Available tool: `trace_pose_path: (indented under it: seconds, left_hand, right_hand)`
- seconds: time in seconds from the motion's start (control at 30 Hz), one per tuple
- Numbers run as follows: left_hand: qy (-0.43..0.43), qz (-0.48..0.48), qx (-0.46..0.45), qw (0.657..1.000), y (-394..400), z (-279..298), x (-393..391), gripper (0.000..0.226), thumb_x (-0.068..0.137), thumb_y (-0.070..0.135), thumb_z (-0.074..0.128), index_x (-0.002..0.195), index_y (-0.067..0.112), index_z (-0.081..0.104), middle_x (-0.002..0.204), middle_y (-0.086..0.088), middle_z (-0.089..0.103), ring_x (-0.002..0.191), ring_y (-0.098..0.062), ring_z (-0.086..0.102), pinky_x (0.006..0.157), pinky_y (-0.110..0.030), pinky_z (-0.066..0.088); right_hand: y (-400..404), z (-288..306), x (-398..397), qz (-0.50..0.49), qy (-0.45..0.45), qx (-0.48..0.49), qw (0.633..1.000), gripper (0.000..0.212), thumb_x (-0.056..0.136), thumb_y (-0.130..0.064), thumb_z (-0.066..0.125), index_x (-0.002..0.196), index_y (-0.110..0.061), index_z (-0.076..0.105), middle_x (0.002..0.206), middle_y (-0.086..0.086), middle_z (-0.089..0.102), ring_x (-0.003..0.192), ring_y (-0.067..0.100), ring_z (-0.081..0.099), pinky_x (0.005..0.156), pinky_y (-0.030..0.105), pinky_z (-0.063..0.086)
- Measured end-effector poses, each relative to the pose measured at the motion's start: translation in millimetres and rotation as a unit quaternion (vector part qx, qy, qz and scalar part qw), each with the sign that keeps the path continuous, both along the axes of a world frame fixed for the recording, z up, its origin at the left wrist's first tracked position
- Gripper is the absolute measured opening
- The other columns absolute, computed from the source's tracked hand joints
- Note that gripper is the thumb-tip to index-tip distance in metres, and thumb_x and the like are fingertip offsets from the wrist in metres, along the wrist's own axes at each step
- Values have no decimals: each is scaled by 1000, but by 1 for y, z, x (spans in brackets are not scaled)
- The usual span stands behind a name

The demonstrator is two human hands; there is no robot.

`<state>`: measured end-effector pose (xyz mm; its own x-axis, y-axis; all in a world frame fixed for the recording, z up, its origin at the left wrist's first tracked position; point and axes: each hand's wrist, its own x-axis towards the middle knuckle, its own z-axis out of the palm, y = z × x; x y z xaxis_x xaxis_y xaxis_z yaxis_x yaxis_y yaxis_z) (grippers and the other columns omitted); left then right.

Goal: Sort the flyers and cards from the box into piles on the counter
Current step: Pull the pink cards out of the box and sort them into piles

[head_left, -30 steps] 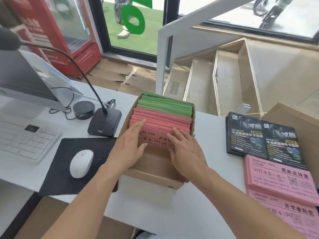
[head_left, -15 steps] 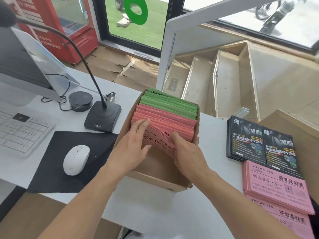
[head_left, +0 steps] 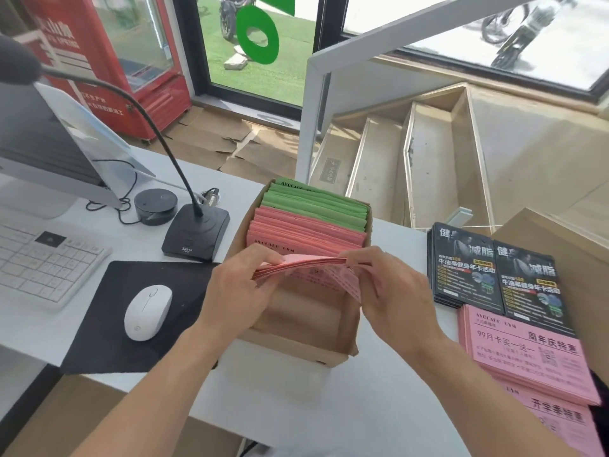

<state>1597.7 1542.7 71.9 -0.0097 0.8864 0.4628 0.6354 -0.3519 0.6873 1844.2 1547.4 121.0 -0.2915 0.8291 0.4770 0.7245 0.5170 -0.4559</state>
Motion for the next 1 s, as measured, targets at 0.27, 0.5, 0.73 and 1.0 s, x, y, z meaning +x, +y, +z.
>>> trace_pose_path:
  seconds: [0.27,0.5,0.73,1.0]
  left_hand:
    - [-71,-143,-6,987,-37,45,80,27,84,6,80,105,22,74,97,17,72,87,1,68,70,-11,50]
    - [-28,-279,-115,953,-74,-11,178,21,93,28,66,112,35,64,103,28,66,90,8,64,76,-10,47]
    - [36,-329,-193,923,-90,-50,242,23,96,25,61,116,34,66,103,37,61,94,14,60,82,-6,44]
    - [46,-340,-204,917,-119,-57,264,26,96,28,65,119,39,62,111,32,66,98,9,64,84,-15,53]
  right_hand:
    - [-49,25,100,-18,86,-32,996,55,89,6,66,126,-33,58,114,-17,66,105,3,64,83,26,54]
    - [-125,-21,208,-112,54,-142,982,57,88,4,69,122,-41,61,113,-23,65,106,-3,61,84,15,50]
    - [-190,-54,260,-196,89,-216,952,58,90,-2,68,120,-51,61,123,-32,60,118,-6,55,95,12,48]
    - [-230,-73,285,-213,152,-285,922,49,91,-2,68,113,-46,65,117,-27,64,117,-6,55,99,10,44]
